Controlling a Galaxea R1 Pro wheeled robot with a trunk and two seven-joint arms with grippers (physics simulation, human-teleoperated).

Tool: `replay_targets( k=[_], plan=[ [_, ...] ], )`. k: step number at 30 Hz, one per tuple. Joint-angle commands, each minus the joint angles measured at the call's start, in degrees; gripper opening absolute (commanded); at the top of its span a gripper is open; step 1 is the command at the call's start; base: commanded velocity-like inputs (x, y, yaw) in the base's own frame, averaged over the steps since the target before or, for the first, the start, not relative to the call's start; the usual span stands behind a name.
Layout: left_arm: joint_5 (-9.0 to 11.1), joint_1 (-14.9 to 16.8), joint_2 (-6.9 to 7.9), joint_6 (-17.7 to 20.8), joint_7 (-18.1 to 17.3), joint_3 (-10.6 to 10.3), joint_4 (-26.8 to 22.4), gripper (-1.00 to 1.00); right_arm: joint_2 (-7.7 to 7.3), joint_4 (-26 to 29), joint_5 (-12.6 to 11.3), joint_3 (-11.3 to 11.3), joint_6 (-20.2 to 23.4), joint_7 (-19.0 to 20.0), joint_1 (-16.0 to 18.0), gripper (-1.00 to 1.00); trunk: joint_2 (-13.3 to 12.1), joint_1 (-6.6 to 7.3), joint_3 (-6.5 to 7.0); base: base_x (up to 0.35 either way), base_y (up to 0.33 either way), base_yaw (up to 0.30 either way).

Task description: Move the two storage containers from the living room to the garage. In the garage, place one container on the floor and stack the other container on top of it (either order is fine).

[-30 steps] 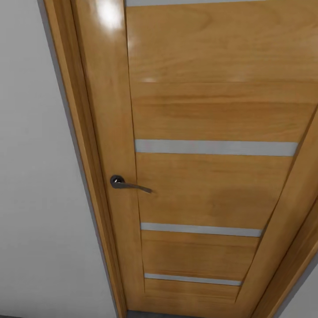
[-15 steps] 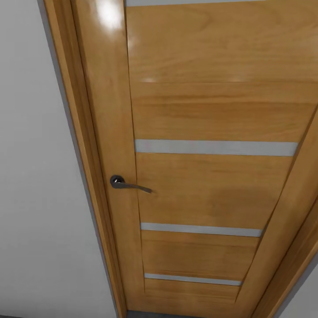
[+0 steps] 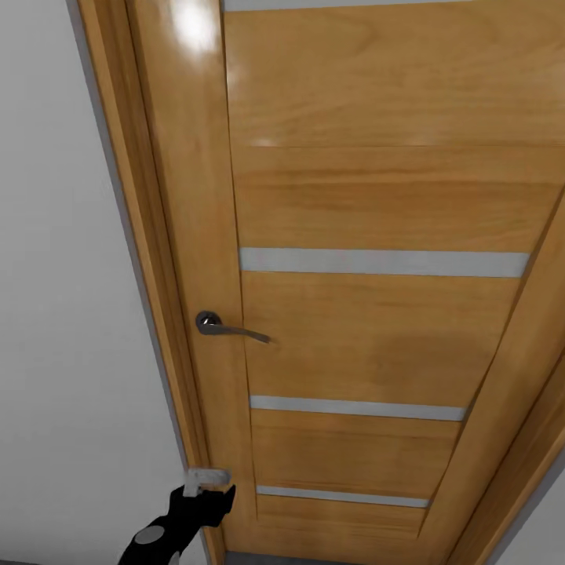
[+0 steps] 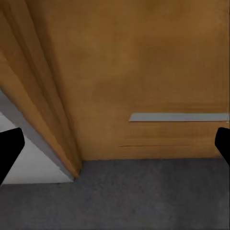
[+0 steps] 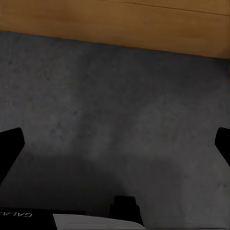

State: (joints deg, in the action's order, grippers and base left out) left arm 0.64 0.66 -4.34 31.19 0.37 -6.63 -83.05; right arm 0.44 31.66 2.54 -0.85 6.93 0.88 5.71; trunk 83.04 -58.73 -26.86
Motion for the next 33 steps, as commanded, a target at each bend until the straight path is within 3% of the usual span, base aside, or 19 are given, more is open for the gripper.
replay_targets(
  k=[1,4,11,15,27,33],
  plan=[
    [0.00,0.14,-0.45,0.53,0.09,-0.26,-0.38,1.00,0.00,-0.15,0.30,-0.02,0.34,0.09,0.02,1.00,0.04,0.00,-0.06,0.000,0.000,0.000],
    [-0.01,1.19,-1.01,0.84,0.13,-1.32,-0.80,1.00,0.00,-0.63,0.44,-0.15,0.06,0.09,0.01,1.00,0.04,0.00,-0.06,0.000,0.000,0.000],
    [0.02,5.53,-1.85,2.07,0.16,-6.07,-0.97,1.00,0.00,-0.97,0.53,-1.70,-2.04,0.09,0.00,1.00,0.04,0.00,-0.06,0.000,0.000,0.000],
    [0.06,10.73,-2.16,6.40,0.16,-6.52,-1.02,1.00,0.03,-1.05,0.54,-2.03,-2.42,0.09,0.02,1.00,0.04,0.00,-0.06,0.000,0.000,0.000],
    [0.08,22.19,-2.32,7.29,4.79,-6.39,-0.37,1.00,0.09,-2.03,0.54,-2.04,-2.51,0.09,0.02,1.00,0.04,0.00,-0.06,0.000,0.000,0.000],
    [0.41,25.13,-2.30,7.29,5.00,-6.18,0.35,1.00,0.15,-2.08,0.57,-2.05,-2.45,0.09,0.02,1.00,0.04,0.00,-0.06,0.000,0.000,0.000]
  ],
)
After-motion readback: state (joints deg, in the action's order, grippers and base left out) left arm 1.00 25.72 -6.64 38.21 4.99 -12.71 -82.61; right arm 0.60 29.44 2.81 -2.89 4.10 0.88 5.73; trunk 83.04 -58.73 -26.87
